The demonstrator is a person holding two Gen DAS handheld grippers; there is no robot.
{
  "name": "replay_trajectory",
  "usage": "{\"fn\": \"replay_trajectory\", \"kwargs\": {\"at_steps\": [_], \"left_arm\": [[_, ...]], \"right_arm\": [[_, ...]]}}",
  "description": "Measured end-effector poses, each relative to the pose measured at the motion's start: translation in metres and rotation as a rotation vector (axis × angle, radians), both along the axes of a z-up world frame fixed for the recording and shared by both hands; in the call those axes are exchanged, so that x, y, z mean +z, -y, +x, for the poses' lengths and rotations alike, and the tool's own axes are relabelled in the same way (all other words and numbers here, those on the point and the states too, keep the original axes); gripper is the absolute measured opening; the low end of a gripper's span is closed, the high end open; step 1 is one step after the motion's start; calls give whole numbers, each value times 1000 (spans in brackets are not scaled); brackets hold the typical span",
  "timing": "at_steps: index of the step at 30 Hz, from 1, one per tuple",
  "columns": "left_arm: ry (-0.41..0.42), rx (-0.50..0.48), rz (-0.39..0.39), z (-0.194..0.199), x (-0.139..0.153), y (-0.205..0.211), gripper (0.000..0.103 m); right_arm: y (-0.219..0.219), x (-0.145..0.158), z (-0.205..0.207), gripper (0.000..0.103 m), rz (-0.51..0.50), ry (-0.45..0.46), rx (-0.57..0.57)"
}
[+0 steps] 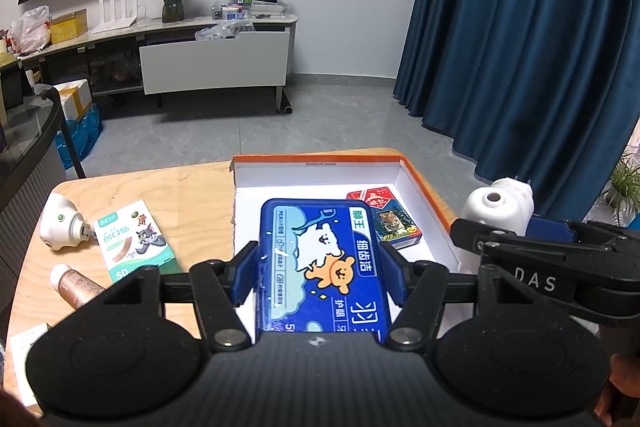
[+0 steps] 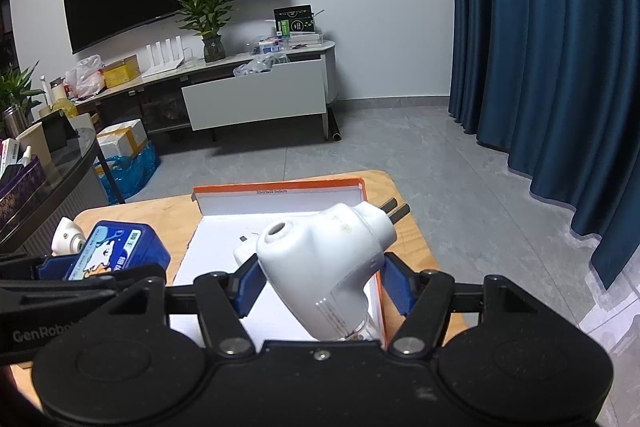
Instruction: Organize rigid objects
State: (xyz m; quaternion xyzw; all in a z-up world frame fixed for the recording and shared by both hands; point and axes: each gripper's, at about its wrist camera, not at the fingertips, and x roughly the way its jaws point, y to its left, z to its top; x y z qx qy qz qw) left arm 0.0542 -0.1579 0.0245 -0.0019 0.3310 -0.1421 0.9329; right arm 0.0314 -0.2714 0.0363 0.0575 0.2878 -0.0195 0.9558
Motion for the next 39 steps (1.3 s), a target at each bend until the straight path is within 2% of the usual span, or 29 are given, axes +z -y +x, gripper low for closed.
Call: {"fn": "replay_trajectory", "kwargs": {"at_steps": [39], "left_arm": [[18,4,-10,-4,7,-6,64]], "right_arm": [[0,14,-8,76,-29,15,24]]}}
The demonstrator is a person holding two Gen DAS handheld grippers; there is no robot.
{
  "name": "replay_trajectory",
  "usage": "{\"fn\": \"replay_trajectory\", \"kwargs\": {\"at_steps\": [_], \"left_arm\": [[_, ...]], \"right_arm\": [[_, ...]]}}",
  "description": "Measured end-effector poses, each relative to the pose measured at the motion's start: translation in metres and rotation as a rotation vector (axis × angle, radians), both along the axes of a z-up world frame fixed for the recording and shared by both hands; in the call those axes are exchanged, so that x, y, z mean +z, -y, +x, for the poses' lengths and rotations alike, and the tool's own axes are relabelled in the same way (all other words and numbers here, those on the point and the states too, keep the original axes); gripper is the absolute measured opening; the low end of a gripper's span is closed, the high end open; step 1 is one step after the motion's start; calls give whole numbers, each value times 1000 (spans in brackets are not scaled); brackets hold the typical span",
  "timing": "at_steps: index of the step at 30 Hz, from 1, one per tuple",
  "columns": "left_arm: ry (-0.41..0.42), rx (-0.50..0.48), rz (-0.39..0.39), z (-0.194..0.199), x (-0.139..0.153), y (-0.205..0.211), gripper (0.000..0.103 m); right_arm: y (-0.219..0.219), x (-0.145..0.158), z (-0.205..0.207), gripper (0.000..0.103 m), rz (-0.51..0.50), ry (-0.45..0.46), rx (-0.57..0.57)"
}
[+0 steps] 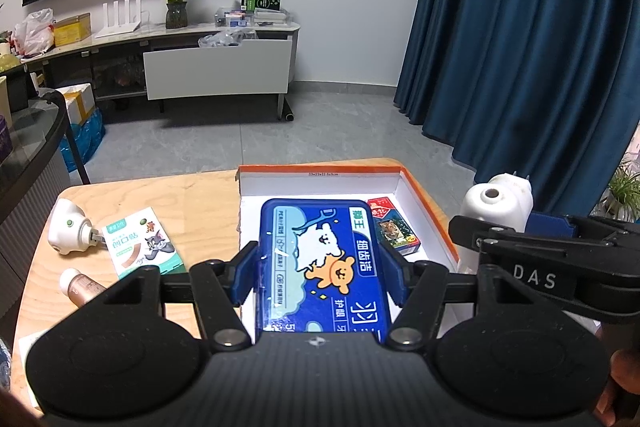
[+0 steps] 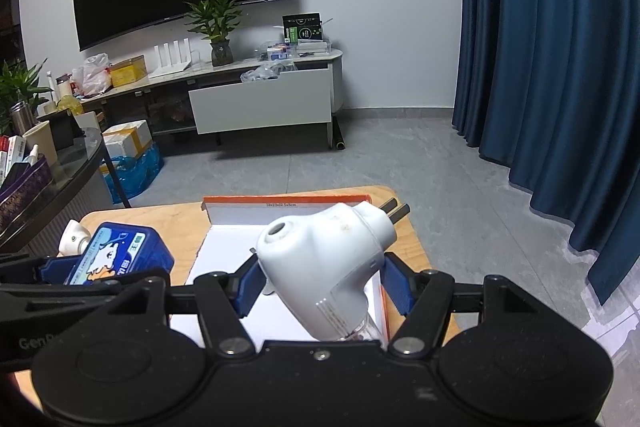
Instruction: Organize rigid objects
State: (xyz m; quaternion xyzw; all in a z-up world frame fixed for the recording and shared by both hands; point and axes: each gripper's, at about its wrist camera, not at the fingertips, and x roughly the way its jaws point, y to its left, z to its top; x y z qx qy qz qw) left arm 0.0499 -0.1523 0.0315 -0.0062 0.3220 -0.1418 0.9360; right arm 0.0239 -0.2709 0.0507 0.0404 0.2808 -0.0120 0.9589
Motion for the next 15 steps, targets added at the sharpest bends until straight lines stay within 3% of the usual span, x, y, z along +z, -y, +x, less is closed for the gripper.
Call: {"fn": "replay_trajectory", "kwargs": {"at_steps": [15], "left_arm": [[-7,2,-1,2,-2,0,64]], "right_arm": [[1,-1,5,76,1,-9,-1]]}}
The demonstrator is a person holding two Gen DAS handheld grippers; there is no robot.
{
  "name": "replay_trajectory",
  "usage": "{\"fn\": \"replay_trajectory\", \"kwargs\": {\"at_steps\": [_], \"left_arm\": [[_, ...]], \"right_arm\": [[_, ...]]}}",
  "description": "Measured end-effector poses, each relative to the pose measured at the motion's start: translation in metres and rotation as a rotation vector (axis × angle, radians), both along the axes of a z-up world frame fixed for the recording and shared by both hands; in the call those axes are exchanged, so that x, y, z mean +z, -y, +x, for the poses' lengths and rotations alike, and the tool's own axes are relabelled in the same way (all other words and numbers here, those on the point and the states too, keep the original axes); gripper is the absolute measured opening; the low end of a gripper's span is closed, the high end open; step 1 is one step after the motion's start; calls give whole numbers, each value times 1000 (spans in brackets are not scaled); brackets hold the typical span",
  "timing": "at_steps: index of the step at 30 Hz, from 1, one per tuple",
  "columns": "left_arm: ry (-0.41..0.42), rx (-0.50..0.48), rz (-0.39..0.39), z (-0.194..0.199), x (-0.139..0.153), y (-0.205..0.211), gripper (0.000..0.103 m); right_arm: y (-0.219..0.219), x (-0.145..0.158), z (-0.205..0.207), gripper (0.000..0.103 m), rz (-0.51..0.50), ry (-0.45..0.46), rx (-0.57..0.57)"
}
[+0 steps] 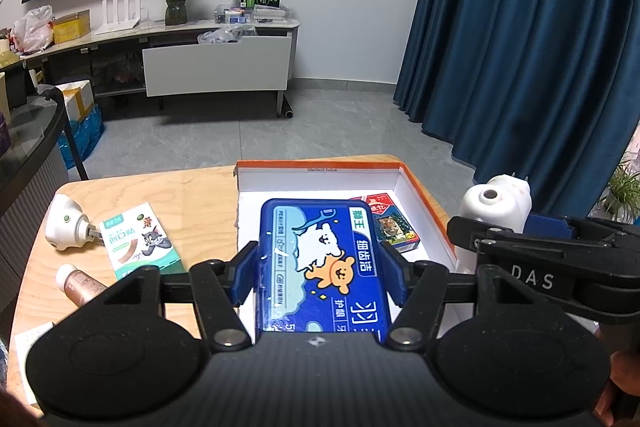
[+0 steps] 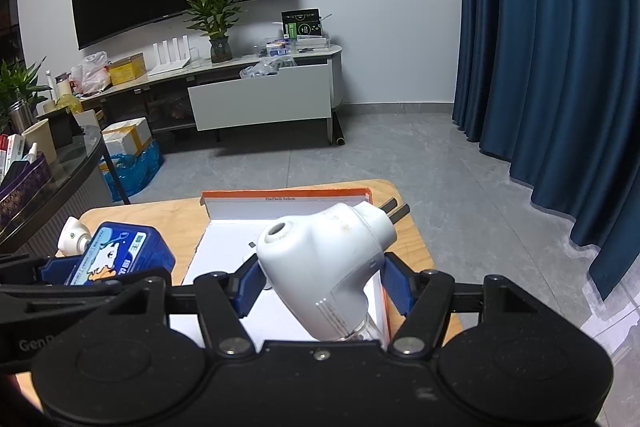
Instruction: Organize rigid objects
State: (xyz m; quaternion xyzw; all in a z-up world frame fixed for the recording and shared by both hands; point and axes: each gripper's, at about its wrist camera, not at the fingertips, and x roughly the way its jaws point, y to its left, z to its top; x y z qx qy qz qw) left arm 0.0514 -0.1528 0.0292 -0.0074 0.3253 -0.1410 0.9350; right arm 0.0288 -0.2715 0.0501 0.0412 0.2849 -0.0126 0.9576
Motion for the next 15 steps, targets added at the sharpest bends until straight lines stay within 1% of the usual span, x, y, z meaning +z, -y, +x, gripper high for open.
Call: {"fn": "replay_trajectory", "kwargs": {"at_steps": [15], "left_arm": [[-10,5,-8,1,-2,0,64]], "right_arm": [[-4,-4,4,76,0,-15,1]]}}
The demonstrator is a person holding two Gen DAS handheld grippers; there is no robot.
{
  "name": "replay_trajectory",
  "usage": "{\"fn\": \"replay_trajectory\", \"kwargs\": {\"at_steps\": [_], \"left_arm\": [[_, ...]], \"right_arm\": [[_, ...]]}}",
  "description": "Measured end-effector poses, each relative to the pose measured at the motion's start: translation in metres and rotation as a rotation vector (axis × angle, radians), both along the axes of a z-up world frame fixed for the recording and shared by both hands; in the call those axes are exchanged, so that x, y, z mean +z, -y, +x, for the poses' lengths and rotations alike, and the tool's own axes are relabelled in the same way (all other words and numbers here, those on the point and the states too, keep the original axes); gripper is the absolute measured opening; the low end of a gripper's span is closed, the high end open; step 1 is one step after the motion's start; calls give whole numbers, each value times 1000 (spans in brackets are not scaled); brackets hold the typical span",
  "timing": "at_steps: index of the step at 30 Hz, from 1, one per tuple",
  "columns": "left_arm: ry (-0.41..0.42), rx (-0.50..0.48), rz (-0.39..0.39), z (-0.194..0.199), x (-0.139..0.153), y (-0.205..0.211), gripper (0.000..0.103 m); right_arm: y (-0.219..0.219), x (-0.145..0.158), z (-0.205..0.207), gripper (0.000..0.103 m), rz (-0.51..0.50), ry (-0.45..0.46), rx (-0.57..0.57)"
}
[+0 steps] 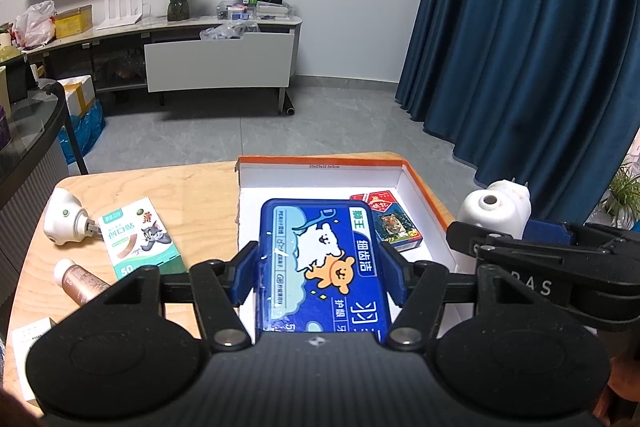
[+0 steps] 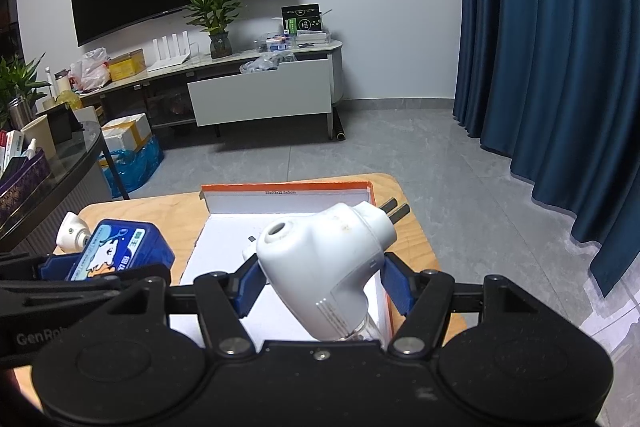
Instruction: Organize rigid objects
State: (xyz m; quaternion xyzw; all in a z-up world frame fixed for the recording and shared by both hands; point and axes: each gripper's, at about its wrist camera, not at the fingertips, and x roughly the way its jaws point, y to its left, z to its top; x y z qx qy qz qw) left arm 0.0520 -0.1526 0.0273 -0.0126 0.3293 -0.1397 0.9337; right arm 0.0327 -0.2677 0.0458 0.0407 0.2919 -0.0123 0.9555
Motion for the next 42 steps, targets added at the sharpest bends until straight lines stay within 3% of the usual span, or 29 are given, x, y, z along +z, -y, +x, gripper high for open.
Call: {"fn": "replay_trajectory", "kwargs": {"at_steps": [42], "left_arm": [[-39,-3,-1,7,-14,2,64]], "right_arm": [[-2,-19,15,76,6,-54,8]]}}
